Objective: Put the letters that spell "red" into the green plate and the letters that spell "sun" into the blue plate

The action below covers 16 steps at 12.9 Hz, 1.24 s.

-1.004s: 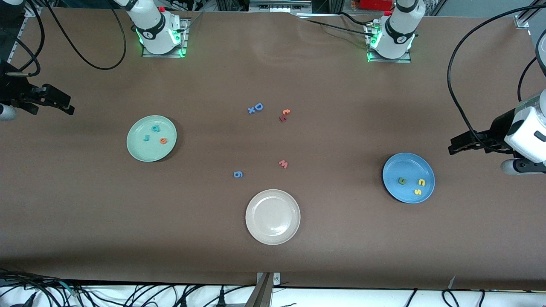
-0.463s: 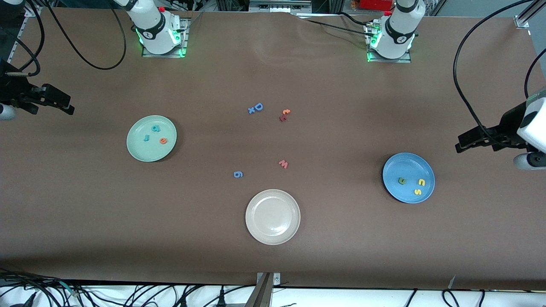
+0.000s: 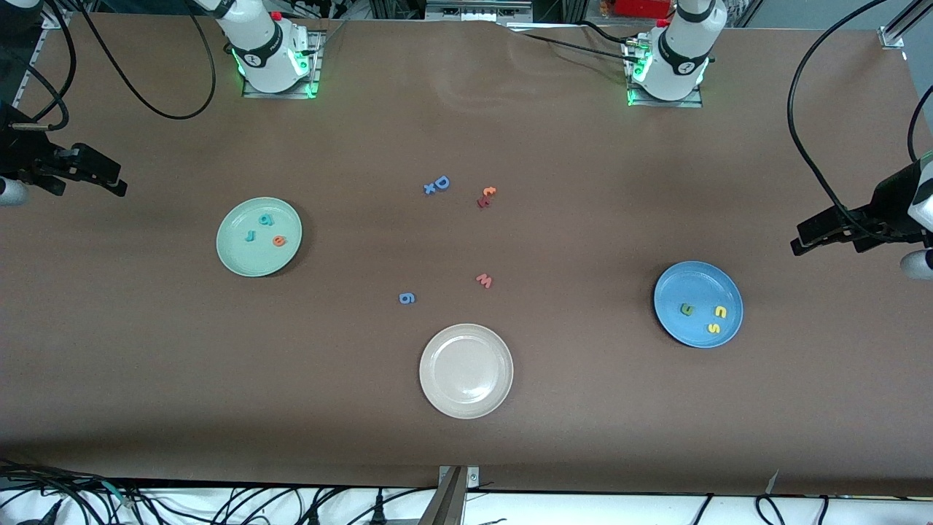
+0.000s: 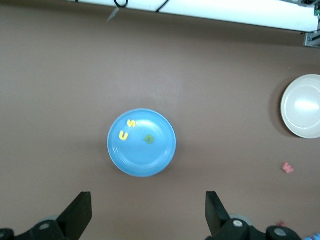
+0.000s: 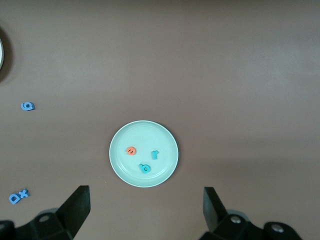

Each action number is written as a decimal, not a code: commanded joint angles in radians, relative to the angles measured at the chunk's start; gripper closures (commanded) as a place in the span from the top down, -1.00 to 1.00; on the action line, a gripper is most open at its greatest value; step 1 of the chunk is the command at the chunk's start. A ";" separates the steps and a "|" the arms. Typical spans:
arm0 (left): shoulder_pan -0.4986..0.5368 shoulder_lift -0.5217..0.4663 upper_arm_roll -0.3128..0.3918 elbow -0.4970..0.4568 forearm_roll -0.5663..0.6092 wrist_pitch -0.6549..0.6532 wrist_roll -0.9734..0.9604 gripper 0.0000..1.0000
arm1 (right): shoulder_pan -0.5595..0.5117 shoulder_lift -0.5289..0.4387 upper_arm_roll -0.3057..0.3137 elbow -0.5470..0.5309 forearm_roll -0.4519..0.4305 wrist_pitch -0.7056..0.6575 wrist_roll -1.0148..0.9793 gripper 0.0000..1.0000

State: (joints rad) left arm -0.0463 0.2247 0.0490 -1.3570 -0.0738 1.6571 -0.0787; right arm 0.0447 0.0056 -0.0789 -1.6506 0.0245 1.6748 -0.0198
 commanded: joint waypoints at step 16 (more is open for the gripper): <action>0.218 -0.291 -0.297 -0.399 0.054 0.116 -0.001 1.00 | 0.006 -0.018 -0.002 -0.009 -0.017 -0.006 -0.002 1.00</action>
State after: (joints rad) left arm 0.1612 -0.0519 -0.2354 -1.7426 -0.0380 1.7824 -0.0868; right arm 0.0447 0.0054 -0.0788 -1.6506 0.0243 1.6748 -0.0198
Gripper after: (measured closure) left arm 0.000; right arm 0.000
